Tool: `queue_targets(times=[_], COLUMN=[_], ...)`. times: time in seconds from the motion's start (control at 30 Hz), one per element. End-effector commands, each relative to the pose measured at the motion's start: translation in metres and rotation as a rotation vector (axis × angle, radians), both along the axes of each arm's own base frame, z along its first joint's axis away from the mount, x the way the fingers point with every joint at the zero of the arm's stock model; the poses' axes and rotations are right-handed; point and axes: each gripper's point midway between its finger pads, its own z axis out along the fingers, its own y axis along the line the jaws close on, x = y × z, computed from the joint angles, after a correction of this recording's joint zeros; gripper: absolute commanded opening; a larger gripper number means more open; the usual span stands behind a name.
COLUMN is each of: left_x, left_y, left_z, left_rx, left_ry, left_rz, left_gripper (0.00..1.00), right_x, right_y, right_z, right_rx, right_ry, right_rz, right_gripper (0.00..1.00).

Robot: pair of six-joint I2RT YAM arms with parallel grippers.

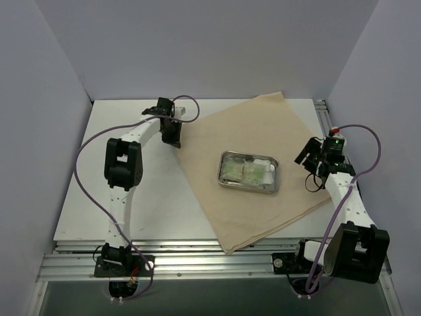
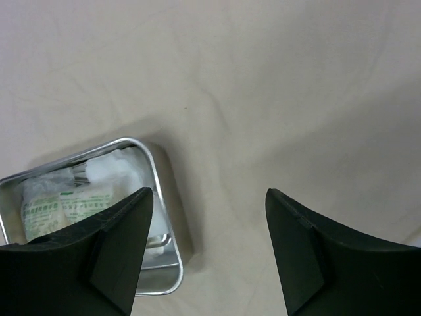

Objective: Prepare the surgical pack

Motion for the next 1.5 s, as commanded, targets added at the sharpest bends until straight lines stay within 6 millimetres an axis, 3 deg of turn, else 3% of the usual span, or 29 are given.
queue_targets(times=[0.0, 0.07, 0.1, 0.27, 0.5, 0.6, 0.63, 0.67, 0.73, 0.77, 0.87, 1.0, 1.17, 1.23, 1.47], left_x=[0.002, -0.011, -0.012, -0.033, -0.064, -0.072, -0.074, -0.075, -0.076, -0.077, -0.079, -0.08, -0.082, -0.083, -0.082], left_y=[0.076, 0.107, 0.114, 0.174, 0.216, 0.217, 0.214, 0.213, 0.213, 0.215, 0.218, 0.22, 0.221, 0.221, 0.224], left_z=[0.029, 0.024, 0.036, 0.048, 0.048, 0.047, 0.045, 0.045, 0.045, 0.044, 0.045, 0.046, 0.04, 0.039, 0.041], left_rx=[0.003, -0.003, -0.018, -0.026, -0.016, -0.003, -0.011, -0.019, -0.018, -0.006, 0.012, 0.022, 0.031, 0.032, 0.046], left_ry=[-0.033, -0.001, -0.024, -0.042, -0.019, -0.015, -0.008, -0.004, 0.0, 0.001, -0.003, -0.007, 0.003, 0.006, -0.006], left_rz=[0.142, 0.197, 0.207, 0.3, 0.372, 0.337, 0.332, 0.329, 0.33, 0.334, 0.334, 0.33, 0.324, 0.325, 0.326], left_gripper=[0.02, 0.02, 0.02, 0.02, 0.02, 0.02, 0.02, 0.02, 0.02, 0.02, 0.02, 0.02, 0.05, 0.06, 0.06], right_x=[0.002, 0.005, 0.007, 0.015, 0.034, 0.047, 0.051, 0.051, 0.067, 0.064, 0.071, 0.076, 0.074, 0.072, 0.071], right_y=[0.002, 0.004, 0.005, 0.007, 0.026, 0.079, 0.119, 0.139, 0.179, 0.204, 0.237, 0.25, 0.26, 0.263, 0.251], right_z=[-0.009, -0.012, -0.011, -0.026, -0.041, -0.03, -0.021, -0.027, -0.009, -0.016, -0.021, -0.042, -0.065, -0.071, -0.07], right_rx=[0.038, 0.047, 0.047, 0.067, 0.115, 0.081, 0.09, 0.114, 0.149, 0.157, 0.176, 0.183, 0.128, 0.121, 0.091], right_ry=[0.02, 0.025, 0.022, 0.06, 0.066, 0.034, 0.009, 0.029, -0.046, -0.031, -0.027, 0.031, 0.084, 0.096, 0.079], right_rz=[0.016, 0.036, 0.044, 0.072, 0.155, 0.333, 0.446, 0.503, 0.607, 0.665, 0.726, 0.739, 0.741, 0.74, 0.659], right_gripper=[0.65, 0.64, 0.64, 0.64, 0.57, 0.57, 0.57, 0.57, 0.53, 0.52, 0.49, 0.42, 0.39, 0.32, 0.13])
